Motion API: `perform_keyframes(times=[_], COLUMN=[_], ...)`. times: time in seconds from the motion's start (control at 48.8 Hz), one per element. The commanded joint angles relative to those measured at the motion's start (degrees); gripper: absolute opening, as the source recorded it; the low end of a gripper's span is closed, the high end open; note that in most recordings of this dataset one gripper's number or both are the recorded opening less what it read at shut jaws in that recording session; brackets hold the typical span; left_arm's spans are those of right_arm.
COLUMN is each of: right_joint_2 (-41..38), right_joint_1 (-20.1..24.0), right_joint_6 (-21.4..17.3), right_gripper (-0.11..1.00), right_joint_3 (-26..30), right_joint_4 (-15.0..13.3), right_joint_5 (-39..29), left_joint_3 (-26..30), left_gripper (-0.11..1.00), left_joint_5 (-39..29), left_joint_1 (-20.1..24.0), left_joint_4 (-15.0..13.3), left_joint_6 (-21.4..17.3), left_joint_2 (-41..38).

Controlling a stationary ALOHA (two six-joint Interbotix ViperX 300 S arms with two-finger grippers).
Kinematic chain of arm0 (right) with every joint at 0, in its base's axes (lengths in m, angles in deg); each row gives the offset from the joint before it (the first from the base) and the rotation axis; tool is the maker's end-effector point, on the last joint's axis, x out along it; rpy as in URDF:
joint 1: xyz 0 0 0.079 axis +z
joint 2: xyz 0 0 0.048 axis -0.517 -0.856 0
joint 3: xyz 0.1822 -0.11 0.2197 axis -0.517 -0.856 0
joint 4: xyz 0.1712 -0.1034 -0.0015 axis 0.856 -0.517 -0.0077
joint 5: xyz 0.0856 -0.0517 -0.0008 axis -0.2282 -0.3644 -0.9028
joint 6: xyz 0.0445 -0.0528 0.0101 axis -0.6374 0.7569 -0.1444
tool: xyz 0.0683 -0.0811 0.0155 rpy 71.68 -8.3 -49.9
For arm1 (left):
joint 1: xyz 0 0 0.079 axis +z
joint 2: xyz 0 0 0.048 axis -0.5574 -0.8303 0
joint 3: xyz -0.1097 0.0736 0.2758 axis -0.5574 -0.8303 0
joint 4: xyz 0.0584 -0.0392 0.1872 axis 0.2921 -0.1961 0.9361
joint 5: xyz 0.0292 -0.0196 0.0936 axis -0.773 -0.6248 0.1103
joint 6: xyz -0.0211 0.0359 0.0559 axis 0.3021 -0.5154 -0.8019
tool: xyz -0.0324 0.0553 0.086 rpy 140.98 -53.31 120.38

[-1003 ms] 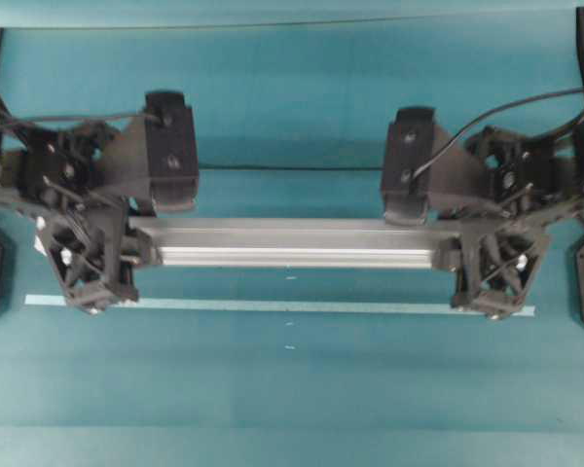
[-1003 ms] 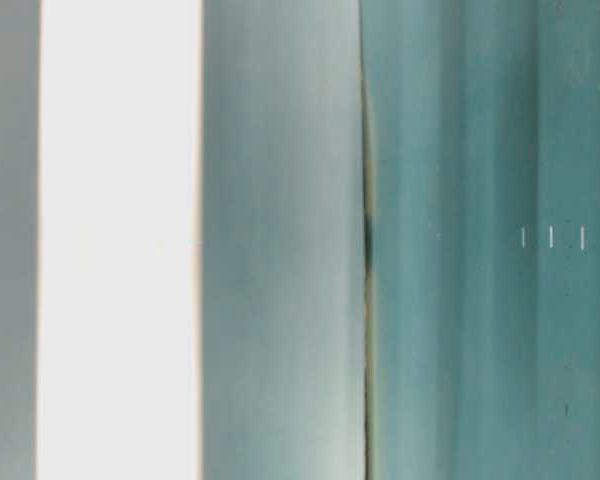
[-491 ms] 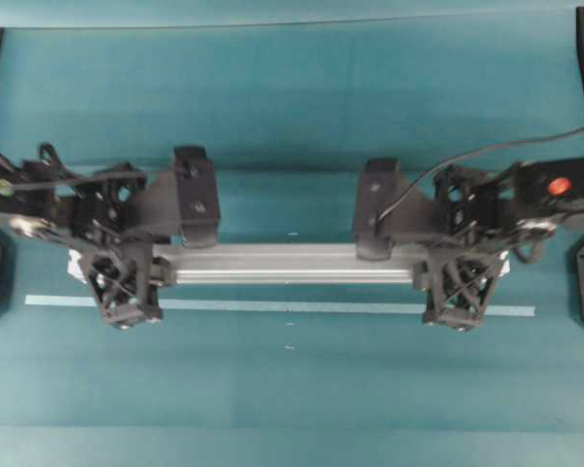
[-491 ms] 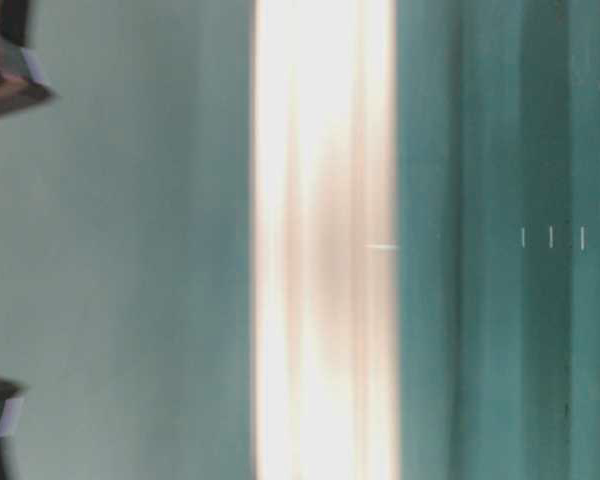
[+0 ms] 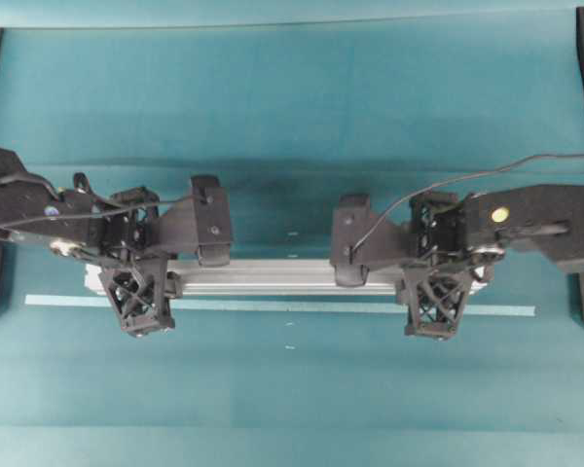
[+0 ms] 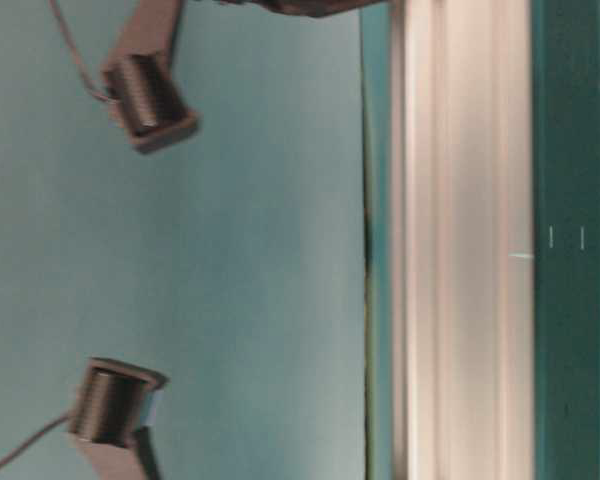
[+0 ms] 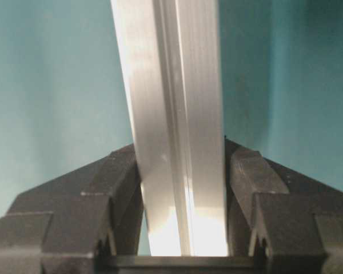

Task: Lift the metal rail with both hands.
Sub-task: 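Lower the held rail with both grippers onto the table beside the strip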

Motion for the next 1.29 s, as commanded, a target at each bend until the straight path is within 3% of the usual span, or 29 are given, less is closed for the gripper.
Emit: perform_keyframes(times=[0.0, 0.41, 1.269], right_joint_2=[-0.44, -1.85, -4.92], right_joint_1=[0.79, 0.79, 0.88], right_joint_6=[0.18, 0.26, 0.26], right_gripper=[0.41, 0.41, 0.41], right_joint_3=[0.26, -2.02, -3.69], right_joint_4=[0.18, 0.18, 0.18], right_joint_5=[1.58, 4.92, 9.23], left_joint_3=[0.09, -0.44, -0.79], left_gripper=[0.34, 0.34, 0.34], left_joint_5=[2.29, 6.77, 7.82], left_joint_1=[1.05, 1.32, 1.32], left_joint_4=[0.09, 0.09, 0.09], left_joint_6=[1.14, 0.97, 0.88], left_joint_2=[-0.26, -3.87, -5.63])
